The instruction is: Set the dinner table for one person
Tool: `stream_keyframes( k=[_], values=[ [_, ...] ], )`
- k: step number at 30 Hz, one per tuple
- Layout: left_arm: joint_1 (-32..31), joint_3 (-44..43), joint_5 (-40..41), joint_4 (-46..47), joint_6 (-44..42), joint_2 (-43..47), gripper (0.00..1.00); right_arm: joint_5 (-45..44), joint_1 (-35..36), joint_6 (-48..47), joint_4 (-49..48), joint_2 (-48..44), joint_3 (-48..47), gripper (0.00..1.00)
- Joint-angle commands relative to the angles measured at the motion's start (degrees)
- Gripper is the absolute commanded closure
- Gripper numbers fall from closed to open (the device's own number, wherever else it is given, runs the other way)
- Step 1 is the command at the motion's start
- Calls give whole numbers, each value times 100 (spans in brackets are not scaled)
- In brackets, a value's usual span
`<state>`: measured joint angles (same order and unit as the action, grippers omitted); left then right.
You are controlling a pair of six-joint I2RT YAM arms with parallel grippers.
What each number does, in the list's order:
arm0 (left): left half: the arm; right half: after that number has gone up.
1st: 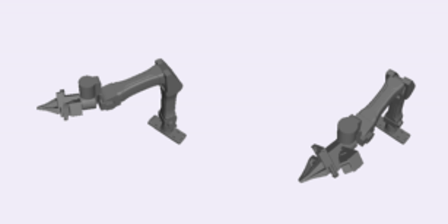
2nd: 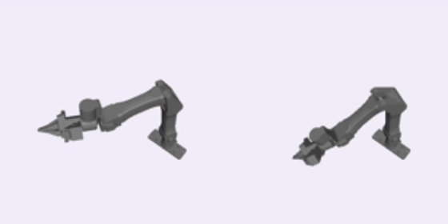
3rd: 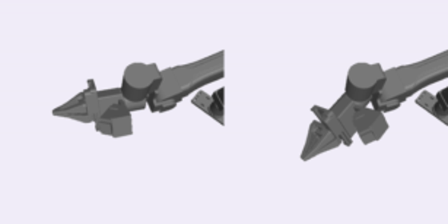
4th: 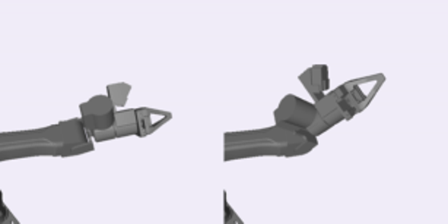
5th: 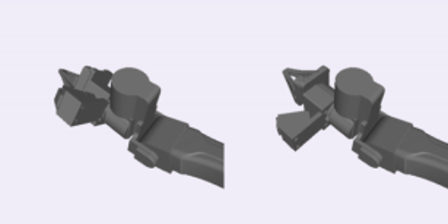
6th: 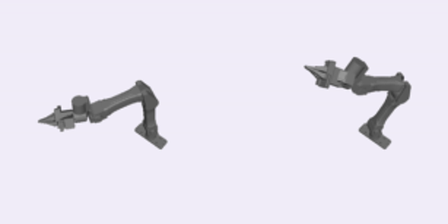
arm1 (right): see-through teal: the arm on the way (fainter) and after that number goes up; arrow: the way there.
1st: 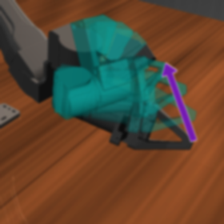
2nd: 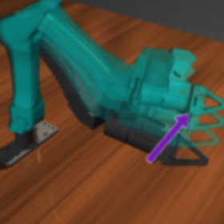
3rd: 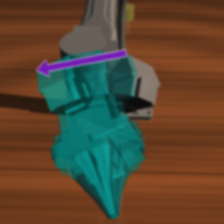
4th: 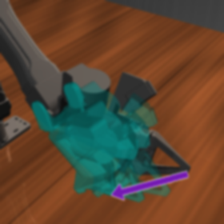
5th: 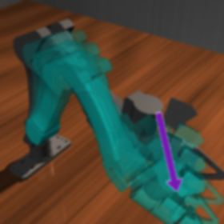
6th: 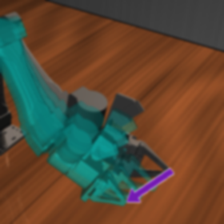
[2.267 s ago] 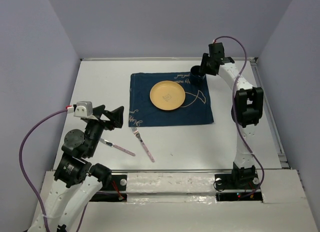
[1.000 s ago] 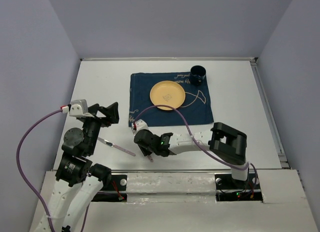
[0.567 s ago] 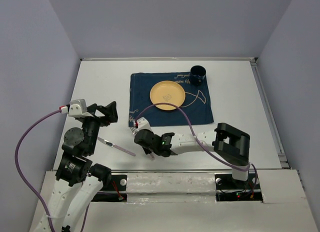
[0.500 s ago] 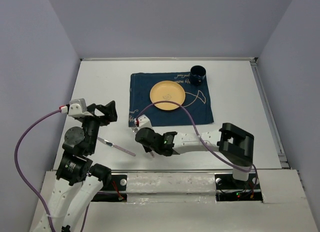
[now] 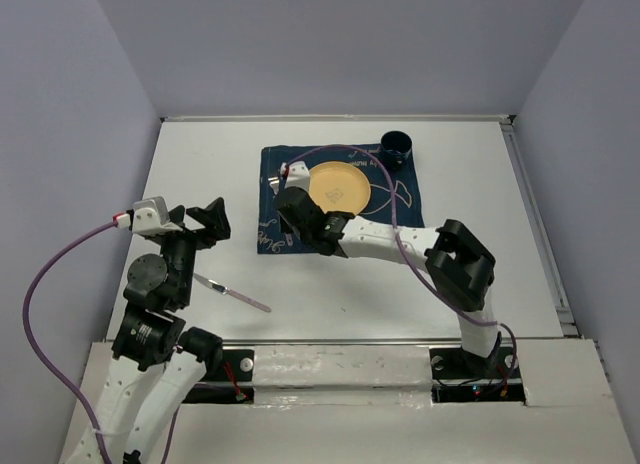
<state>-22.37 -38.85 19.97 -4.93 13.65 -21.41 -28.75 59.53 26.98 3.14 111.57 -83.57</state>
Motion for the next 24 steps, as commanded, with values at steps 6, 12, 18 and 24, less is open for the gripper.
stream_keyframes(
  k=[6,12,18,24],
  values=[
    [-126,79,-397,361,68,567,1,-1159,-239,553,617,1454,-2203,100],
    [-470,79,-300,282,41,822,1,-1028,-520,949,1049,1912,-2647,100],
    [-690,44,-133,159,-11,937,1,-790,-627,967,1233,2167,-2840,100],
    [-769,44,-98,133,-29,1033,1,-649,-732,1055,1462,2536,-3218,100]
  ],
)
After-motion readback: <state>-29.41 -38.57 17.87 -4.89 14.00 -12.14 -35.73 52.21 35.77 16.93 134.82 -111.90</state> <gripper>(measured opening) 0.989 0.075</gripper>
